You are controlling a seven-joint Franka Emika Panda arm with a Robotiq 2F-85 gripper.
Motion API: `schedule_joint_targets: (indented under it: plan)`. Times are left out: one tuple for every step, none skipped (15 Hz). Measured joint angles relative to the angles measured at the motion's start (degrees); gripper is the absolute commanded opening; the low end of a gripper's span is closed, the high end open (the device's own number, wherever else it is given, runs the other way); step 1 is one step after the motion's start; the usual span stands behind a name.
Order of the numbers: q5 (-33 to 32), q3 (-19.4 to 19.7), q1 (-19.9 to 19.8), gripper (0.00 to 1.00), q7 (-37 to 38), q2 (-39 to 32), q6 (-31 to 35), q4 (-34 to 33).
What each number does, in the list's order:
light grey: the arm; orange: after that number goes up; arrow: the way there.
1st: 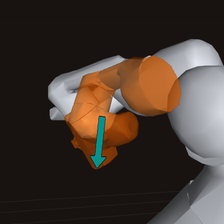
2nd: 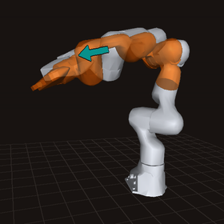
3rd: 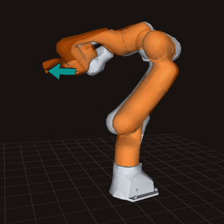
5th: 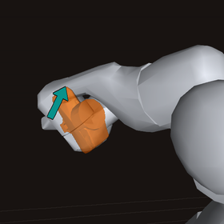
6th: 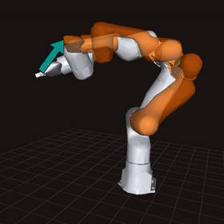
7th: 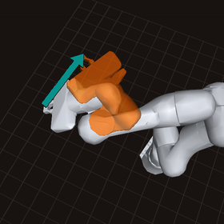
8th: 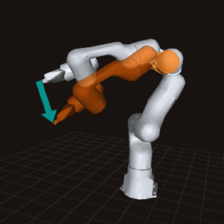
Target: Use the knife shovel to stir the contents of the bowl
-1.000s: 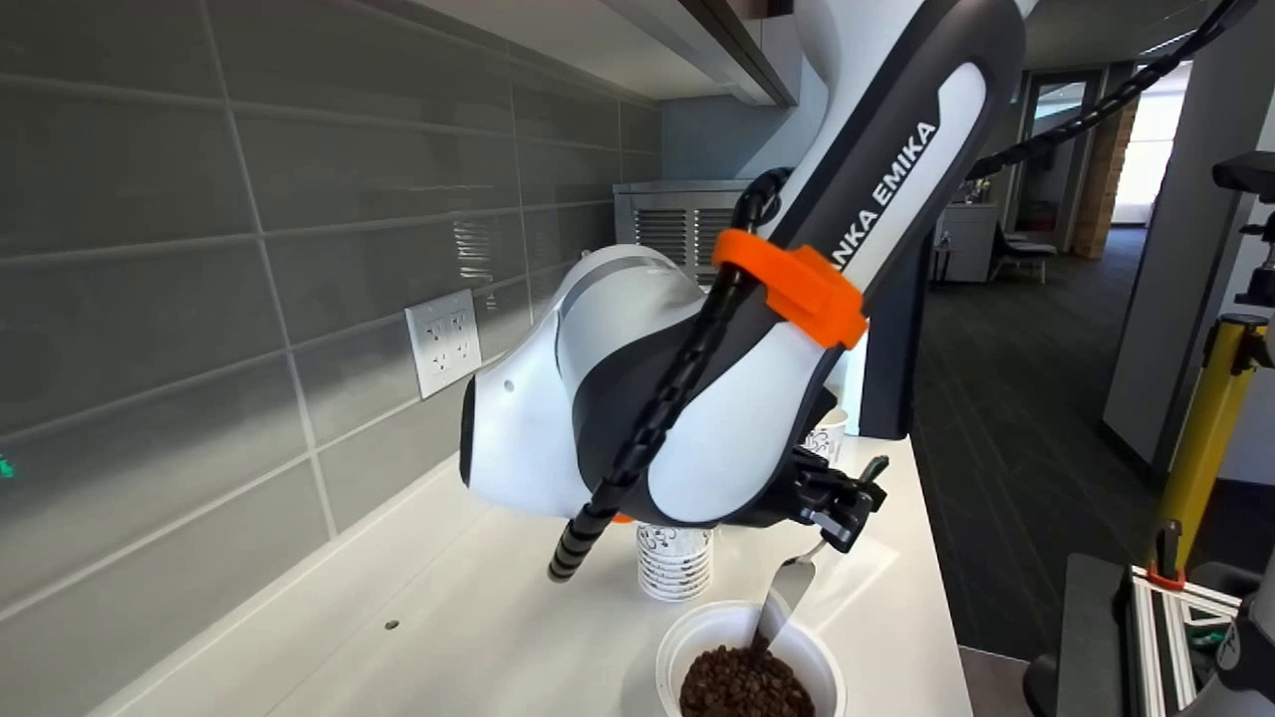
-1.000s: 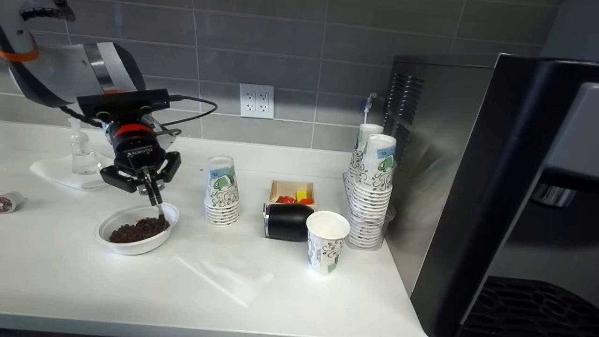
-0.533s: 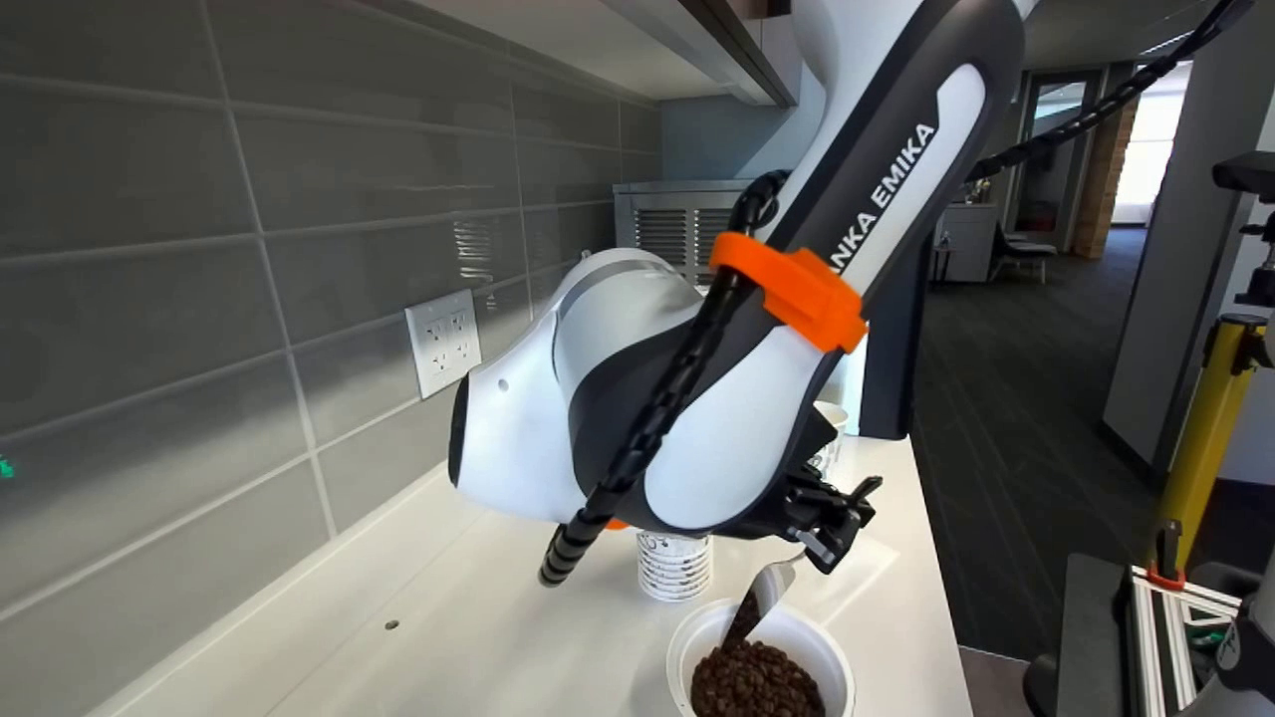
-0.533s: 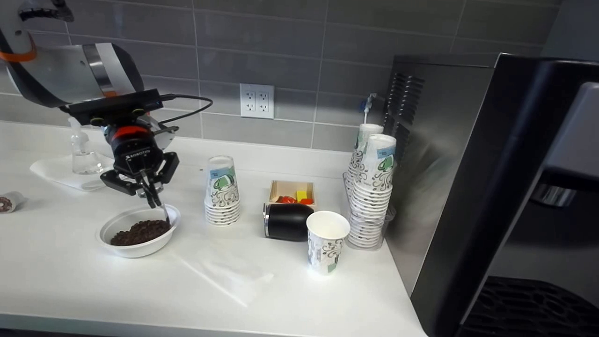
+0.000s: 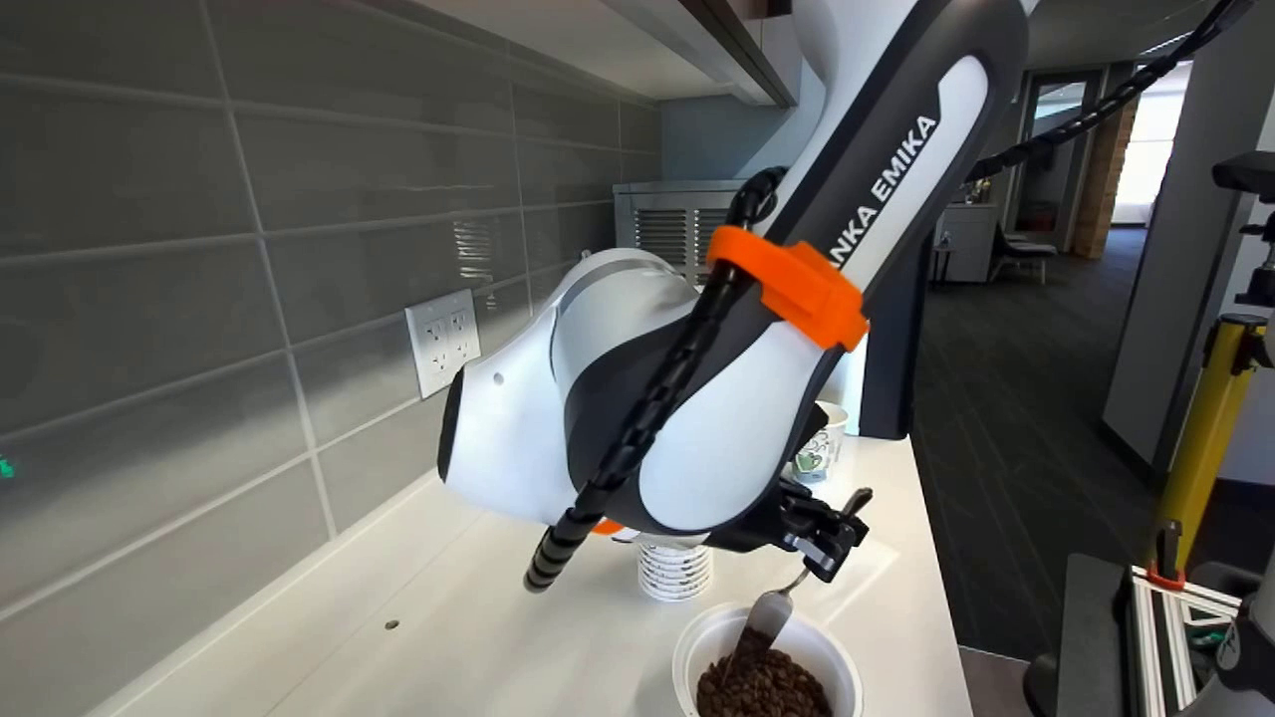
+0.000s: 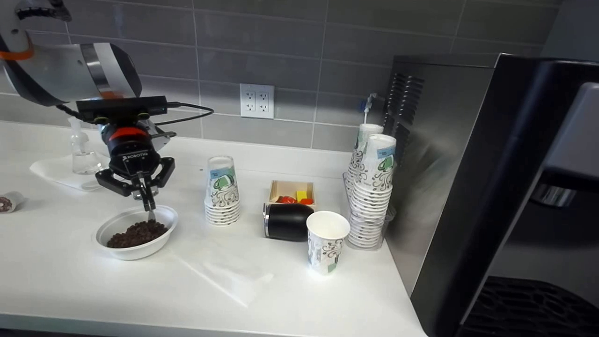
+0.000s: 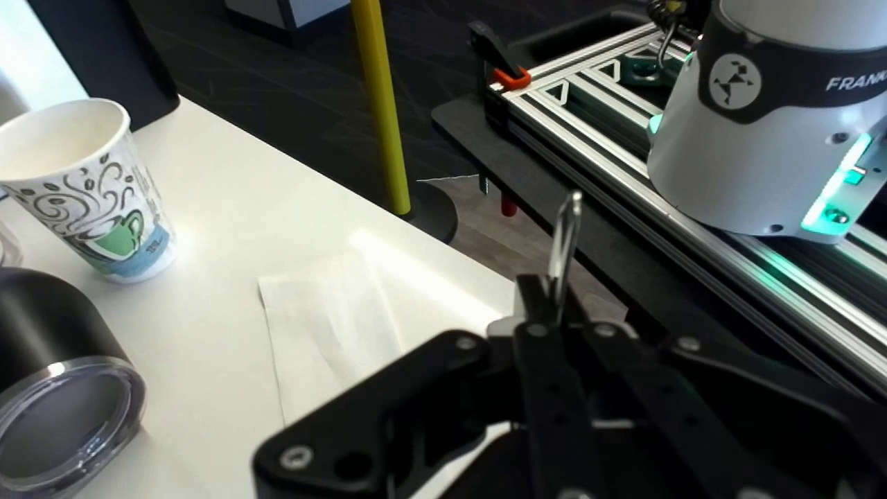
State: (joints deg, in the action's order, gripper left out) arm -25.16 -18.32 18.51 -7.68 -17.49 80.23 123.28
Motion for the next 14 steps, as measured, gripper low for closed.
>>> schedule_joint_targets:
  plan:
    - [0.0, 0.0, 0.0, 0.01, -1.6, 0.0, 0.0, 0.0]
    - [0.0, 0.0, 0.0, 0.01, -3.1, 0.0, 0.0, 0.0]
    - [0.0, 0.0, 0.0, 0.01, -4.3, 0.0, -0.1, 0.1]
    - [0.0, 0.0, 0.0, 0.01, -5.3, 0.0, -0.5, 0.1]
    - [0.0, 0.0, -0.1, 0.01, -6.3, 0.0, -1.0, 0.1]
    - [0.0, 0.0, -0.1, 0.01, -7.0, 0.0, -1.6, 0.1]
    - [0.0, 0.0, -0.1, 0.01, -7.6, 0.0, -2.3, 0.1]
    - [-0.1, 0.0, -0.1, 0.01, -7.9, 0.0, -3.2, 0.1]
    - [-0.2, 0.0, -0.1, 0.01, -8.1, -0.1, -4.0, 0.1]
    - [-0.3, 0.0, -0.1, 0.01, -8.1, -0.2, -4.8, 0.2]
    - [-0.5, 0.0, -0.1, 0.01, -8.0, -0.3, -5.5, 0.2]
    - [-0.7, 0.0, 0.0, 0.01, -7.6, -0.4, -6.1, 0.1]
    - [-1.0, 0.0, 0.0, 0.01, -7.0, -0.5, -6.4, 0.1]
    - [-1.1, 0.0, 0.0, 0.01, -6.0, -0.6, -6.5, 0.1]
